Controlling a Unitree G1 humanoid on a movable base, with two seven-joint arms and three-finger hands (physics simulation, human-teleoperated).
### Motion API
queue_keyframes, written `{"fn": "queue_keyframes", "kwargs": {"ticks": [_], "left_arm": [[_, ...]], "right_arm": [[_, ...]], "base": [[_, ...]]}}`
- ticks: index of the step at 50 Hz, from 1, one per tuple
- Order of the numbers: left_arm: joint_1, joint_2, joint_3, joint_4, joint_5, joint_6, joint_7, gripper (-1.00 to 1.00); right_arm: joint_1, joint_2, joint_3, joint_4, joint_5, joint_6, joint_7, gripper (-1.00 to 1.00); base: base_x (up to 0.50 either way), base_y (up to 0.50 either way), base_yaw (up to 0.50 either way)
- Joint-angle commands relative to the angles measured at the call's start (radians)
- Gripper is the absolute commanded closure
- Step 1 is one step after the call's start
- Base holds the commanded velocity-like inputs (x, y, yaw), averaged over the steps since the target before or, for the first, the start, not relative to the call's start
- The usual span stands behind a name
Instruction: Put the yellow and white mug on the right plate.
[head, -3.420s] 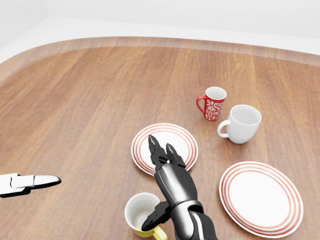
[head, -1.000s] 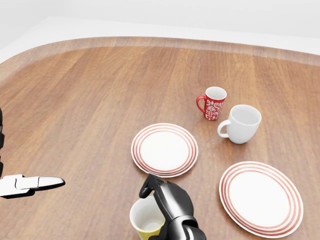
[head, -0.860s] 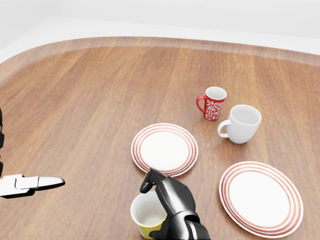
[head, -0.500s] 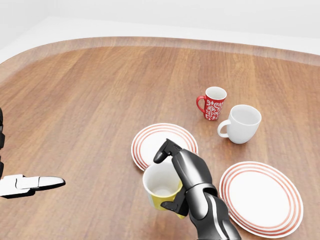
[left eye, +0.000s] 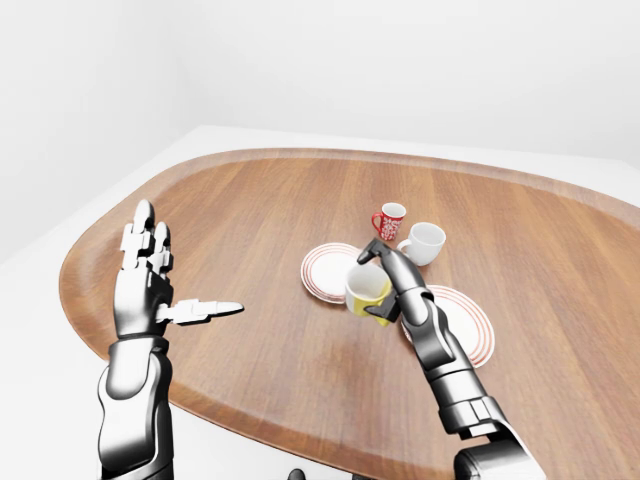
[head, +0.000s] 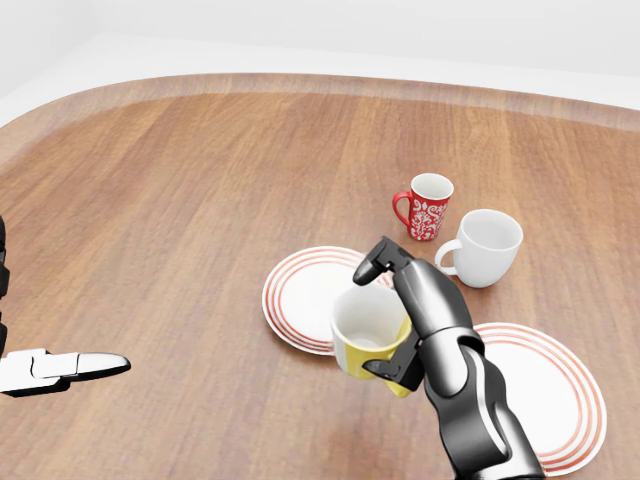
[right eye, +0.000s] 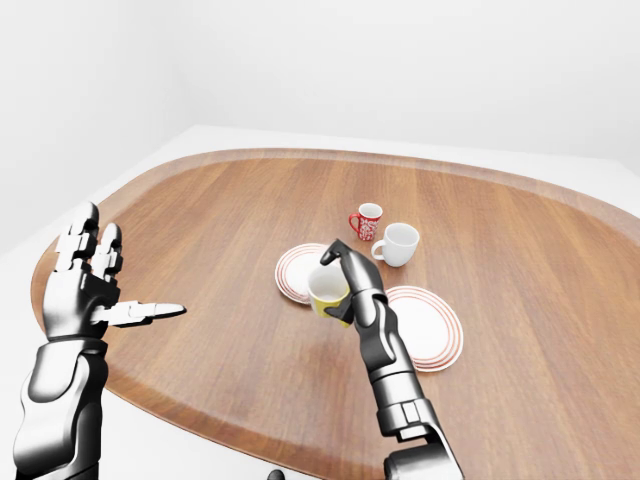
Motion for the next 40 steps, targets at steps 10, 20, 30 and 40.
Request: {"fn": "queue_keyframes", "kwargs": {"ticks": [10, 20, 30, 40], "left_arm": [[0.001, -0.001, -0.001, -0.002, 0.002, 0.000, 0.001, -1.00], [0.000, -0.001, -0.002, 0.001, 0.004, 0.000, 0.001, -1.00], [0.000, -0.002, -0.006, 0.011, 0.007, 0.000, 0.002, -1.00], [0.000, -0.002, -0.009, 0.020, 0.011, 0.000, 0.004, -1.00]], "right_arm": [[-0.121, -0.099, -0.065, 0.230, 0.059, -0.064, -0.086, 1.00], [-0.171, -0.151, -0.086, 0.367, 0.088, -0.123, -0.127, 1.00], [-0.197, -0.192, -0.105, 0.390, 0.110, -0.124, -0.123, 1.00], [-0.201, -0.229, -0.123, 0.397, 0.128, -0.123, -0.116, 1.00]], "base": [[0.00, 0.00, 0.00], [0.00, 0.00, 0.00], [0.00, 0.00, 0.00], [0.00, 0.00, 0.00]]}}
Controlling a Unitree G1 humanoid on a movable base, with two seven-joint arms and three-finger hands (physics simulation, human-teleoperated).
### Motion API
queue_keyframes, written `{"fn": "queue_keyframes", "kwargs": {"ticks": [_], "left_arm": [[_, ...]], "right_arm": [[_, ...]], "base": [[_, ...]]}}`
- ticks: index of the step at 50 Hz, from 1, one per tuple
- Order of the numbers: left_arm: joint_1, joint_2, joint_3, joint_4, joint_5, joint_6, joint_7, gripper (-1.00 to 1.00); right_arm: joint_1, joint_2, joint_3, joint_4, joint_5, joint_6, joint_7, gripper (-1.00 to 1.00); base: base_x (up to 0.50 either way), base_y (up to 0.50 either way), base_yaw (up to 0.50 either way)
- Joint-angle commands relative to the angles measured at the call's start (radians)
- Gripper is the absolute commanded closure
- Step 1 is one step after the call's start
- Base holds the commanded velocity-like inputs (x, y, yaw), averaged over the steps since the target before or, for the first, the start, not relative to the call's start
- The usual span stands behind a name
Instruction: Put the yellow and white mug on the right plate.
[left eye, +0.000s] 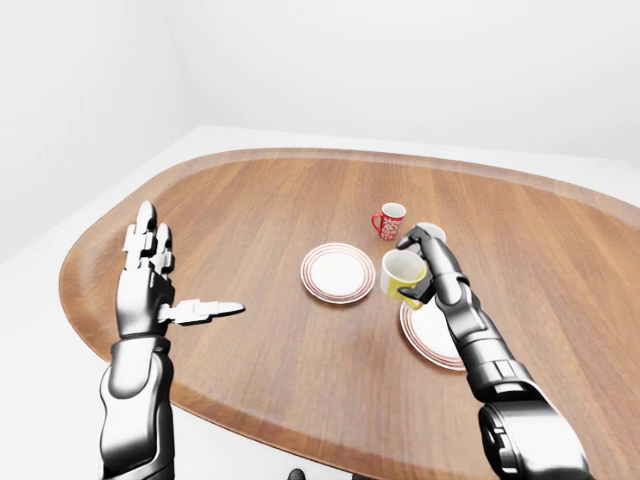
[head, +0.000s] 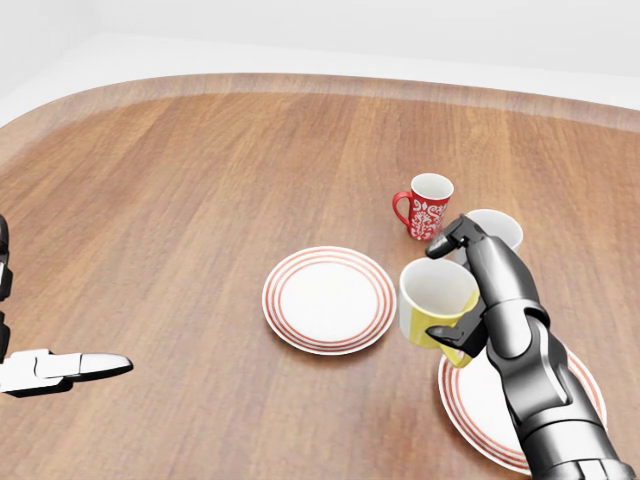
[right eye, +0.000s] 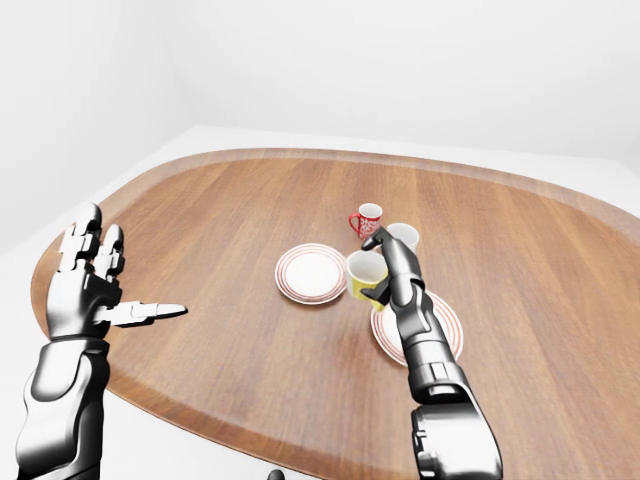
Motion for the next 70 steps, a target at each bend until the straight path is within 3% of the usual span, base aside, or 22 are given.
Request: {"fn": "queue_keyframes", "kwargs": {"ticks": [1, 12, 16, 38, 70], "left_arm": [[0.001, -0.001, -0.005, 0.010, 0.006, 0.000, 0.002, -1.00], [0.000, 0.000, -0.002, 0.009, 0.006, 0.000, 0.002, -1.00], [-0.001, -0.001, -0.006, 0.014, 0.009, 0.000, 0.003, -1.00], [0.002, -0.002, -0.007, 0.009, 0.011, 0.000, 0.003, -1.00], [0.002, -0.003, -0.007, 0.003, 0.012, 0.000, 0.001, -1.00]], "right_arm": [[-0.016, -0.046, -0.026, 0.022, 0.001, -0.008, -0.011, 1.00], [-0.033, -0.096, -0.047, 0.081, 0.027, -0.031, -0.027, 1.00], [-0.052, -0.121, -0.055, 0.150, 0.039, -0.060, -0.046, 1.00], [-0.129, -0.189, -0.051, 0.445, 0.093, -0.060, -0.149, 1.00], [-0.122, -0.219, -0.067, 0.527, 0.125, -0.060, -0.186, 1.00]], "base": [[0.00, 0.00, 0.00], [0.00, 0.00, 0.00], [0.00, 0.00, 0.00], [0.00, 0.00, 0.00], [0.00, 0.00, 0.00]]}}
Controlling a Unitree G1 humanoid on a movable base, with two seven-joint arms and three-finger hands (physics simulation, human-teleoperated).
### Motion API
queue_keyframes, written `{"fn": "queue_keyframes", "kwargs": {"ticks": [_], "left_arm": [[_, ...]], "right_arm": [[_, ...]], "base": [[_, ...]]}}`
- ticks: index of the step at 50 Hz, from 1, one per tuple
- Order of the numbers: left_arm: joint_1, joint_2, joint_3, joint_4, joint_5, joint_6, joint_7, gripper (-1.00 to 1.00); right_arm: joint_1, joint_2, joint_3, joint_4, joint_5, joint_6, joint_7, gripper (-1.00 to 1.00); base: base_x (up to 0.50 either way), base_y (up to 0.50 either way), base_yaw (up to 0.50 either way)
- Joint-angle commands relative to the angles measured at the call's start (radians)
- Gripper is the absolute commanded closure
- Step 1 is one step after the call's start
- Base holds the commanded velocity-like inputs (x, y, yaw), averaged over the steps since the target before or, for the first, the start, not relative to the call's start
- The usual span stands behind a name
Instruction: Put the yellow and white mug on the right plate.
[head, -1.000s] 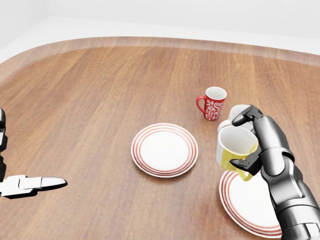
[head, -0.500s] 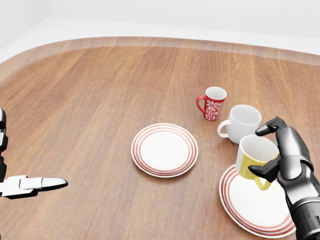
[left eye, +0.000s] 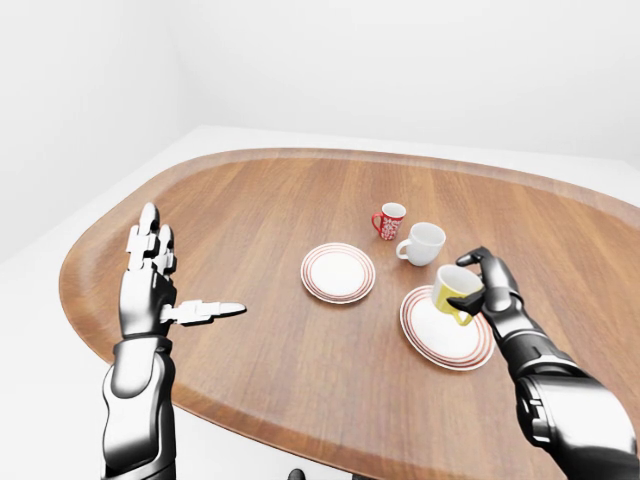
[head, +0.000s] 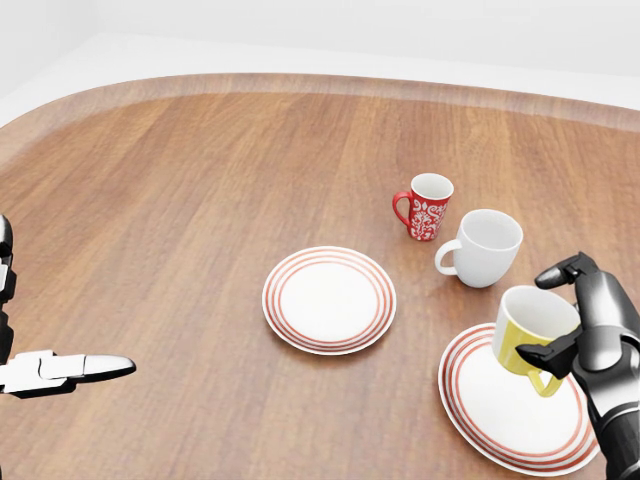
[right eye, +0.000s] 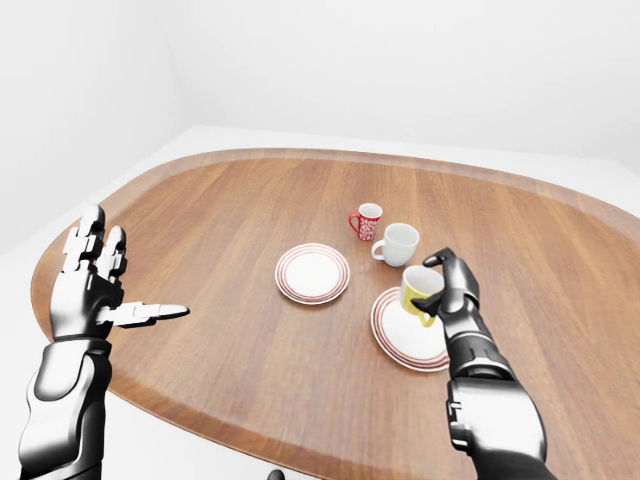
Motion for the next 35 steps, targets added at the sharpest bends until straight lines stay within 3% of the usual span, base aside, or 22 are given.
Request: {"fn": "queue_keyframes", "kwargs": {"ticks": [1, 35], "left_arm": [[0.000, 0.000, 0.000, -0.004, 0.001, 0.000, 0.000, -1.00], [0.001, -0.002, -0.003, -0.002, 0.005, 0.000, 0.000, -1.00]], "right_arm": [[0.001, -0.008, -0.009, 0.026, -0.022, 0.000, -0.042, 1.00], [-0.010, 0.022, -0.025, 0.064, -0.025, 0.000, -0.102, 1.00]], "base": [[0.00, 0.00, 0.00], [0.00, 0.00, 0.00]]}}
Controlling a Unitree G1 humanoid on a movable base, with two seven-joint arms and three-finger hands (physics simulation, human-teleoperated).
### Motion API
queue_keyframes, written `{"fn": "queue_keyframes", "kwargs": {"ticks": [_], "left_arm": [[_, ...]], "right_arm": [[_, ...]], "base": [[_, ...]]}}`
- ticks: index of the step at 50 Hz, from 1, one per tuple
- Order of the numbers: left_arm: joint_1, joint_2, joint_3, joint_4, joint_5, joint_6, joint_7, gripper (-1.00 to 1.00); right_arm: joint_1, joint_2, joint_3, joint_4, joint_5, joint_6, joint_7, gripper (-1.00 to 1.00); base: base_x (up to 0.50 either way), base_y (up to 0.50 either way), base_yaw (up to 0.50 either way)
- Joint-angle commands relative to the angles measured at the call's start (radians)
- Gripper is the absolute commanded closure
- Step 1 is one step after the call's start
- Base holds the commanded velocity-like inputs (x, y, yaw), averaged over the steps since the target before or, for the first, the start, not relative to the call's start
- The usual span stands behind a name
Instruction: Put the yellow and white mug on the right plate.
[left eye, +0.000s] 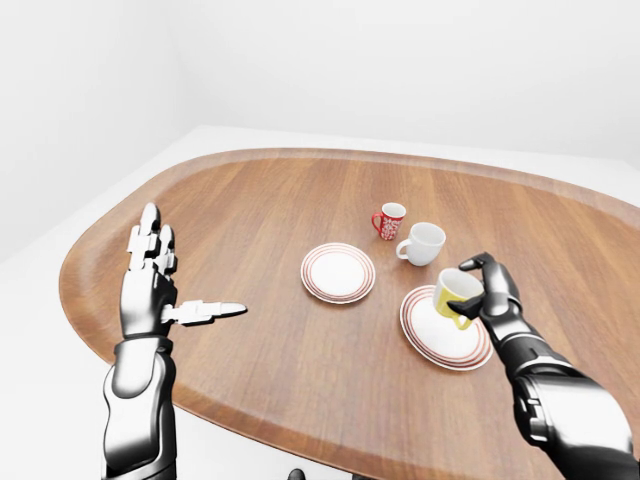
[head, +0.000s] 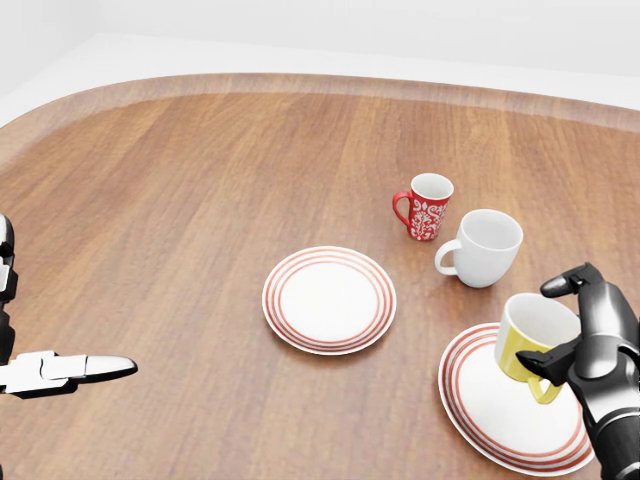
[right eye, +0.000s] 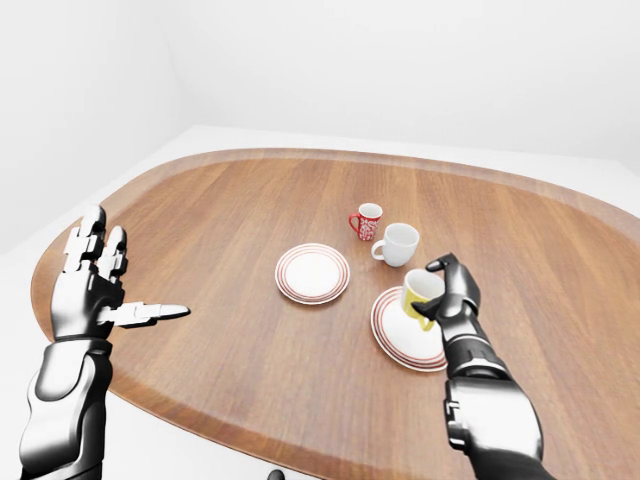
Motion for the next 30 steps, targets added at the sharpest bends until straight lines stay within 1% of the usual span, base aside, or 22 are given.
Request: {"fn": "queue_keyframes", "kwargs": {"ticks": [1, 30], "left_arm": [[-0.001, 0.000, 0.000, 0.002, 0.000, 0.000, 0.000, -1.00], [0.001, -0.001, -0.002, 0.004, 0.004, 0.000, 0.001, -1.00]], "right_arm": [[-0.008, 0.009, -0.008, 0.010, -0.034, 0.000, -0.034, 1.00], [0.006, 0.019, -0.010, 0.019, -0.071, 0.000, -0.089, 1.00]], "base": [[0.00, 0.00, 0.00], [0.00, 0.00, 0.00]]}}
